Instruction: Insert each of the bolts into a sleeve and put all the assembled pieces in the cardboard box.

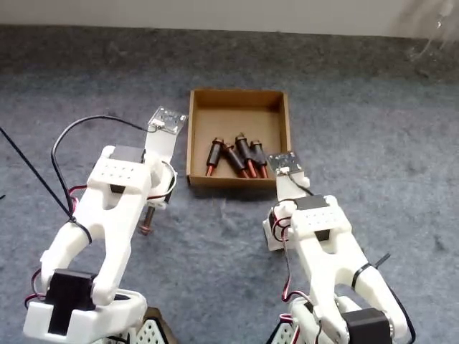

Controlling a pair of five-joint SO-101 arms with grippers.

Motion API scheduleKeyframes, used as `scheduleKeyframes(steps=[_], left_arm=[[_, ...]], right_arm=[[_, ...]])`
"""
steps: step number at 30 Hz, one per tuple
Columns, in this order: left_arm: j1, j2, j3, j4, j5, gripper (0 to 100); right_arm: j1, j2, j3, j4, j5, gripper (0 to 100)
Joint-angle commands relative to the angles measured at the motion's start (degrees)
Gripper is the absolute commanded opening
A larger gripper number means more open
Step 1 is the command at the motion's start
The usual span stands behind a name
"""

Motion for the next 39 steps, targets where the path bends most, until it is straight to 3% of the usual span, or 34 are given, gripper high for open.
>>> scheduleKeyframes(steps=[1,7,18,36,39], left_arm=[[0.6,-1.6,-1.0,1.0,-3.8,12],[0.0,-1.2,-3.9,9.1,-10.5,12],[-2.8,-1.0,7.5,-6.5,-18.0,11],[-2.9,-1.0,12.8,-7.1,-18.1,7],[-2.9,-1.5,12.4,-6.8,-18.1,0]], right_arm=[[0.9,-2.2,-0.3,-0.3,-0.3,0.3],[0.9,-2.2,-0.3,-0.4,-0.3,0.3],[0.9,-2.2,-0.3,-0.4,-0.3,0.3],[0.9,-2.2,-0.2,-0.4,-0.3,0.3],[0.8,-2.2,-0.2,-0.4,-0.2,0.3]])
